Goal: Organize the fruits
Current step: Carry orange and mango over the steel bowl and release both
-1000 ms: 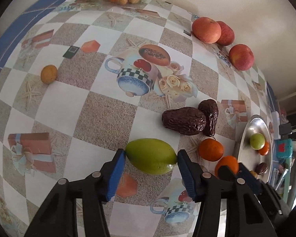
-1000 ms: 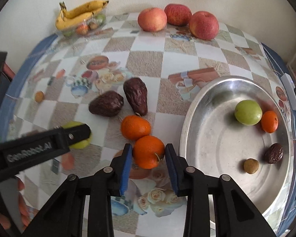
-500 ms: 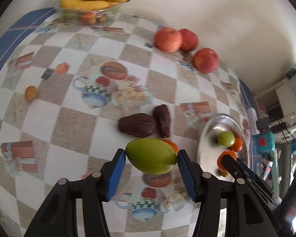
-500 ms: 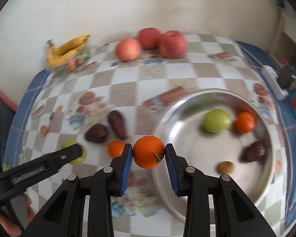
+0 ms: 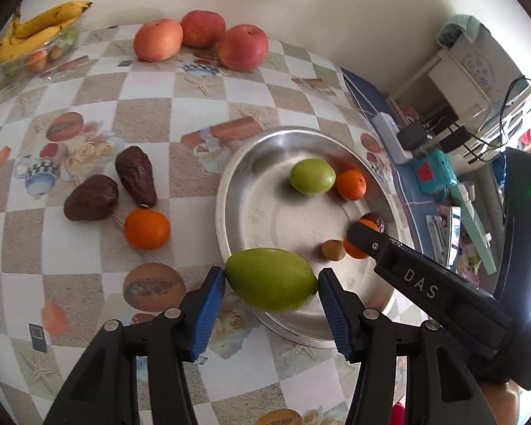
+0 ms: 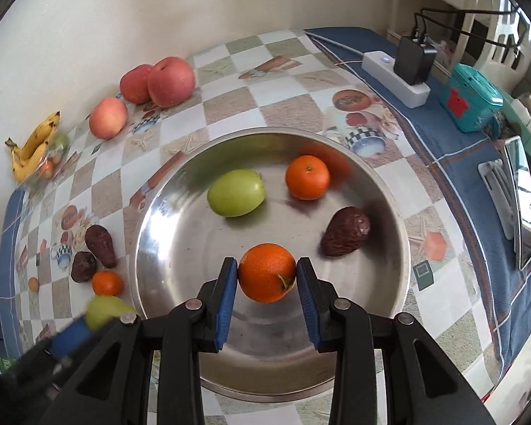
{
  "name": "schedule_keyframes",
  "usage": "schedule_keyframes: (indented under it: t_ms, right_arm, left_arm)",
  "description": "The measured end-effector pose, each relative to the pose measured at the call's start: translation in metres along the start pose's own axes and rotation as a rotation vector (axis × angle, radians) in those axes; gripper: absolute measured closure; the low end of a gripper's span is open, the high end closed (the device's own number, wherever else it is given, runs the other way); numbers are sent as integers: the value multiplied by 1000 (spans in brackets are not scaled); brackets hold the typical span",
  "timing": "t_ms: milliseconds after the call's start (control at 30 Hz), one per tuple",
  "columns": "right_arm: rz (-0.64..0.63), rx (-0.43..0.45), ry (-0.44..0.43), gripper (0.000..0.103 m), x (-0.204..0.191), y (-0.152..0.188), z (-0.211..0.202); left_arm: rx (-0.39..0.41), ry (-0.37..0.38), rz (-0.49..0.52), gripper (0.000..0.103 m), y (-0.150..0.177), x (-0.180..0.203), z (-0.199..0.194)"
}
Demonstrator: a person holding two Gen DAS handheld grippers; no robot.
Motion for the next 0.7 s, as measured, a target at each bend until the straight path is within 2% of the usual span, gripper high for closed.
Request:
schedule_keyframes:
  t_ms: [100, 233, 333, 467, 600, 667, 700]
  right_arm:
    - [-1, -6, -4, 67, 0, 0, 1]
    - [-15, -1, -6, 67, -3, 1, 0]
    - [-28, -1, -3, 67, -6, 2, 0]
    - [-32, -13, -1, 67, -7, 3, 3]
    - [-38, -24, 1, 66, -9, 4, 5]
    - [-43, -30, 5, 56, -11, 6, 7]
    - [-45, -31, 7, 44, -12, 6, 8]
  left_arm:
    - [-7, -22, -15, 44, 1, -5, 3]
    - [-4, 10, -65, 44, 1, -16, -1]
    - [3, 2, -74, 44, 0, -19, -3]
    - [3, -37, -106, 40, -2, -30, -3]
    - [-13, -126, -160, 28, -3, -53, -1]
    - [-23, -183, -207, 21, -3, -70, -1]
    - [-28, -209, -229, 15, -3, -78, -2]
Point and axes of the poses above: each gripper's, at about its wrist camera, not at the fingertips, and z roughly the way its jaws point, x to its right, y to its underside, the point moved 3 cm from there along z, roughly the way its jaws point, and after that the axes turned 6 degrees about -y, right-handed, at the moved point
